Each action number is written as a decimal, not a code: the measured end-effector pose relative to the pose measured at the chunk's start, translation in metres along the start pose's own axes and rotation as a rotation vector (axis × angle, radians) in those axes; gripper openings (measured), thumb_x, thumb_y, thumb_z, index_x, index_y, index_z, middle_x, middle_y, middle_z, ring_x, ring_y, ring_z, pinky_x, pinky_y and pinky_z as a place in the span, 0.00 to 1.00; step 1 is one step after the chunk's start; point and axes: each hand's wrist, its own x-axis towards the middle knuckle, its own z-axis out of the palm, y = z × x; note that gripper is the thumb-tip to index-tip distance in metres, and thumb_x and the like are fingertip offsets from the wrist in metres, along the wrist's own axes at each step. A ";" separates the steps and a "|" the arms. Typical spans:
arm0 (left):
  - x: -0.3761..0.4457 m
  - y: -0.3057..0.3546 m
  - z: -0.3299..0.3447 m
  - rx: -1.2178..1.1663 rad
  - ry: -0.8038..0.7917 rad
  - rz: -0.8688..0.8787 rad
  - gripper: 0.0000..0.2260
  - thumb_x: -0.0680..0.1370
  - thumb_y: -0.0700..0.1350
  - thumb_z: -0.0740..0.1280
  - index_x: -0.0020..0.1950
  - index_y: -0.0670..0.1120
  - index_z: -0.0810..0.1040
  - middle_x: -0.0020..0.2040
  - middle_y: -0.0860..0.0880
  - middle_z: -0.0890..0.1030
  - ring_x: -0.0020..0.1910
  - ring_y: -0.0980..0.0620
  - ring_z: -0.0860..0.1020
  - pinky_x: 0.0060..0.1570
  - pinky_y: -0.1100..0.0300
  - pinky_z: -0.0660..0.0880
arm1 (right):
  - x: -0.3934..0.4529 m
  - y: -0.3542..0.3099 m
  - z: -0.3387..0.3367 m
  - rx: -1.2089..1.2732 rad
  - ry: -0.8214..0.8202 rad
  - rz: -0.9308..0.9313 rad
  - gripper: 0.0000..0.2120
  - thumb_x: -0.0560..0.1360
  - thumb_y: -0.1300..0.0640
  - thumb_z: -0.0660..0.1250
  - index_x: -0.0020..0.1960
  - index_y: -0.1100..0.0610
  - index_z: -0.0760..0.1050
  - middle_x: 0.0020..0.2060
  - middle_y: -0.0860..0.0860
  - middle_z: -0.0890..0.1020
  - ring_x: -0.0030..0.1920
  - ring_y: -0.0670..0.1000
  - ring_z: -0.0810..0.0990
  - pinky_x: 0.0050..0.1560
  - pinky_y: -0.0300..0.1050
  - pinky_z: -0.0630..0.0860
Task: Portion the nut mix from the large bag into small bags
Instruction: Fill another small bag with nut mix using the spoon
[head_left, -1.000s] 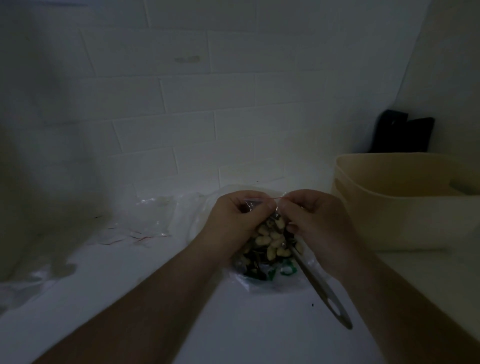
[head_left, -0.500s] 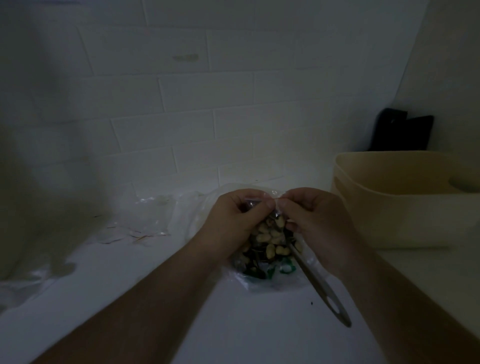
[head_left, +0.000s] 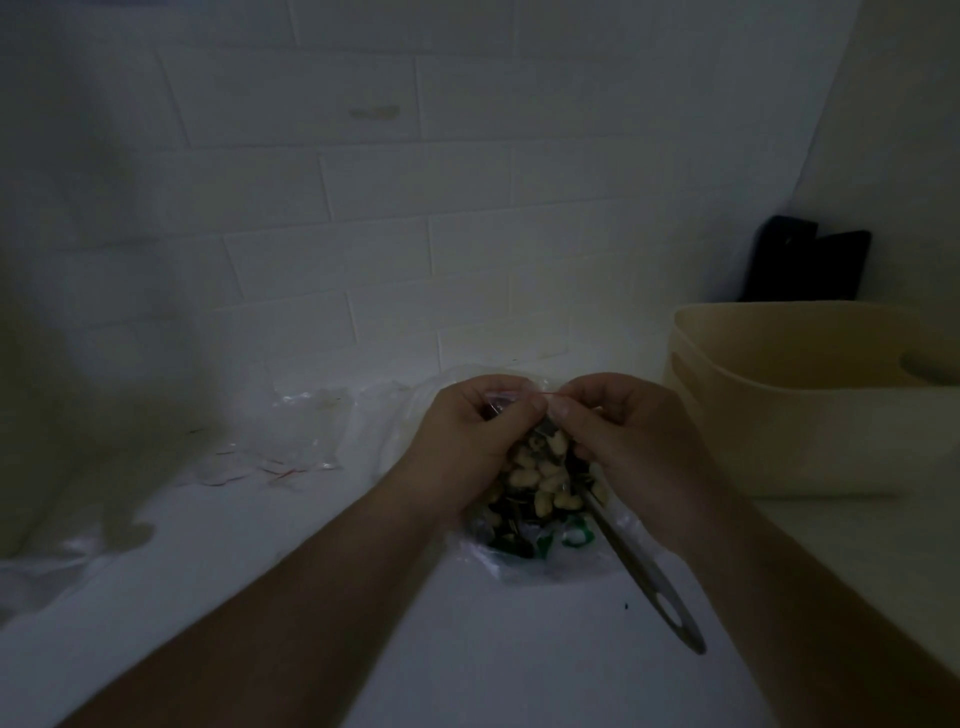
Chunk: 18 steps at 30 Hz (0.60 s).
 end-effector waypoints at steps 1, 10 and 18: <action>0.000 0.000 0.000 -0.003 -0.006 0.000 0.05 0.81 0.40 0.71 0.47 0.43 0.85 0.48 0.36 0.86 0.46 0.43 0.84 0.55 0.42 0.82 | 0.000 0.000 0.000 0.001 0.002 -0.004 0.02 0.76 0.52 0.75 0.44 0.48 0.85 0.39 0.47 0.87 0.40 0.47 0.87 0.44 0.46 0.82; 0.001 0.001 0.001 -0.016 0.021 -0.013 0.05 0.80 0.40 0.73 0.46 0.47 0.88 0.46 0.42 0.88 0.48 0.43 0.87 0.57 0.43 0.83 | 0.001 0.000 0.000 -0.024 0.046 -0.038 0.05 0.77 0.55 0.72 0.41 0.50 0.83 0.35 0.47 0.86 0.36 0.45 0.84 0.38 0.44 0.78; 0.002 0.001 -0.001 0.033 0.057 -0.036 0.05 0.80 0.42 0.73 0.47 0.45 0.87 0.43 0.44 0.88 0.41 0.50 0.85 0.46 0.52 0.83 | 0.006 0.005 -0.007 -0.079 0.149 -0.057 0.08 0.74 0.59 0.75 0.39 0.50 0.82 0.35 0.44 0.86 0.37 0.42 0.84 0.40 0.40 0.78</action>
